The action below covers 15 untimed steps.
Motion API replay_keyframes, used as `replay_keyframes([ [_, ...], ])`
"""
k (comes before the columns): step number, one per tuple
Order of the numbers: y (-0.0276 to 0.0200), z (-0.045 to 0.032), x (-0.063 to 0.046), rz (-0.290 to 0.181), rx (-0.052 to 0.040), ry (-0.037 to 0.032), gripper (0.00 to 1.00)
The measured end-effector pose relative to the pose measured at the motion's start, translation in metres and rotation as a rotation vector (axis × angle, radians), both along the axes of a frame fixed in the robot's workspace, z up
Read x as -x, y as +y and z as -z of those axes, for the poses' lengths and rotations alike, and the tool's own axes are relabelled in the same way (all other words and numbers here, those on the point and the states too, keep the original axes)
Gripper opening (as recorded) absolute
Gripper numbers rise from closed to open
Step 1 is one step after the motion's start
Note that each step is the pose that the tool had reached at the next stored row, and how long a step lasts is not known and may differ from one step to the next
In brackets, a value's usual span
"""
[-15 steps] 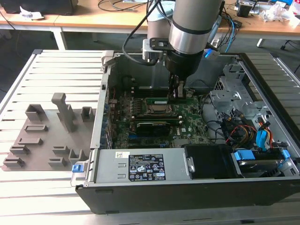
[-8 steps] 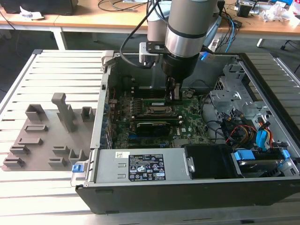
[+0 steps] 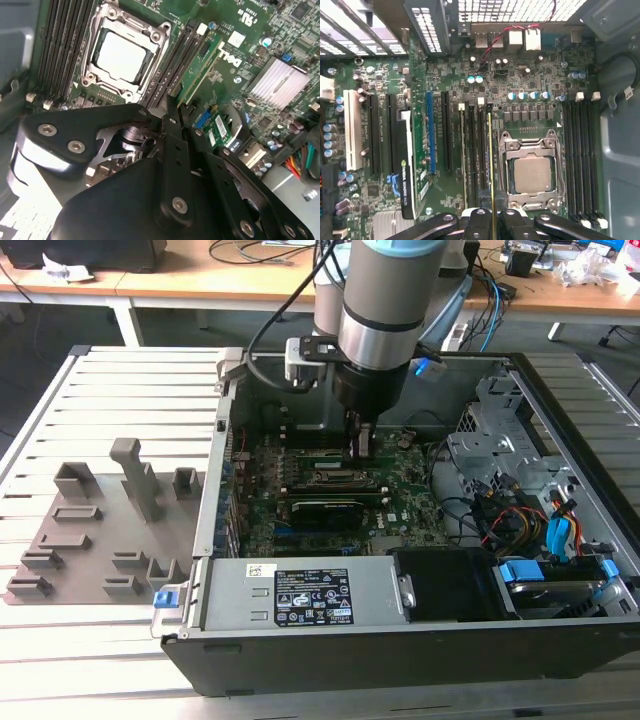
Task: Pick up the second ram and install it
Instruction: 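Insert the second ram into the second slot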
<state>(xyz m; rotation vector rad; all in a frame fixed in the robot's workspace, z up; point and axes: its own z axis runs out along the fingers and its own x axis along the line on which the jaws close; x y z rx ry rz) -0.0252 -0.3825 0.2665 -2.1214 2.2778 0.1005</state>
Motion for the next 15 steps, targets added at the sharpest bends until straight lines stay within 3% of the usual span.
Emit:
replay_keyframes([
  [2,0.0000,0.0049,0.001,0.025,0.0001,0.0000,0.14],
  [6,-0.0008,0.0204,0.006,0.020,0.0000,-0.0001,0.14],
  [10,-0.0007,0.0241,0.006,0.007,0.0026,0.0000,0.14],
  [13,-0.0007,0.0334,0.006,0.004,0.0031,-0.0001,0.14],
  [15,-0.0007,0.0354,0.008,-0.002,0.0031,-0.0001,0.14],
])
